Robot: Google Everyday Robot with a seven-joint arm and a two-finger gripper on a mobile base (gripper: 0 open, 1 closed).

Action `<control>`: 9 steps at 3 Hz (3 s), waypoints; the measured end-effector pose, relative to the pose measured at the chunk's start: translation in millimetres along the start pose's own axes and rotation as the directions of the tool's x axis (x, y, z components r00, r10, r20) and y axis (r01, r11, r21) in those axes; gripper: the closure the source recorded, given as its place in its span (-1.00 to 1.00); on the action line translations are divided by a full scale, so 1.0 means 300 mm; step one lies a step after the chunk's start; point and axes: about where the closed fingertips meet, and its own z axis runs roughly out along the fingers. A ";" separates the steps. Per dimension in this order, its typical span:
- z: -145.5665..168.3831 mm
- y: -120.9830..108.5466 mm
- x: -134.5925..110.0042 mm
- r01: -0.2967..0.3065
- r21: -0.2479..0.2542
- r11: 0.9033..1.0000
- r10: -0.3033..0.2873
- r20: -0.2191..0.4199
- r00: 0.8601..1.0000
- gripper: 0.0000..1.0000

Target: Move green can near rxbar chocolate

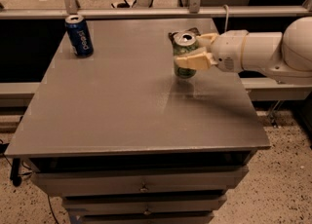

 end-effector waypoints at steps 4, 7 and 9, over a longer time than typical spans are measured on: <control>0.006 -0.639 0.145 -0.061 0.208 0.976 0.059 0.013 0.998 1.00; 0.018 -0.735 0.194 -0.079 0.240 0.968 0.082 -0.001 0.997 -0.28; 0.047 -0.723 0.237 -0.126 0.234 0.964 0.124 0.023 0.992 -1.00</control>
Offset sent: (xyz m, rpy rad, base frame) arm 0.1705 -0.1298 0.0010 0.0450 -0.0498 -0.2419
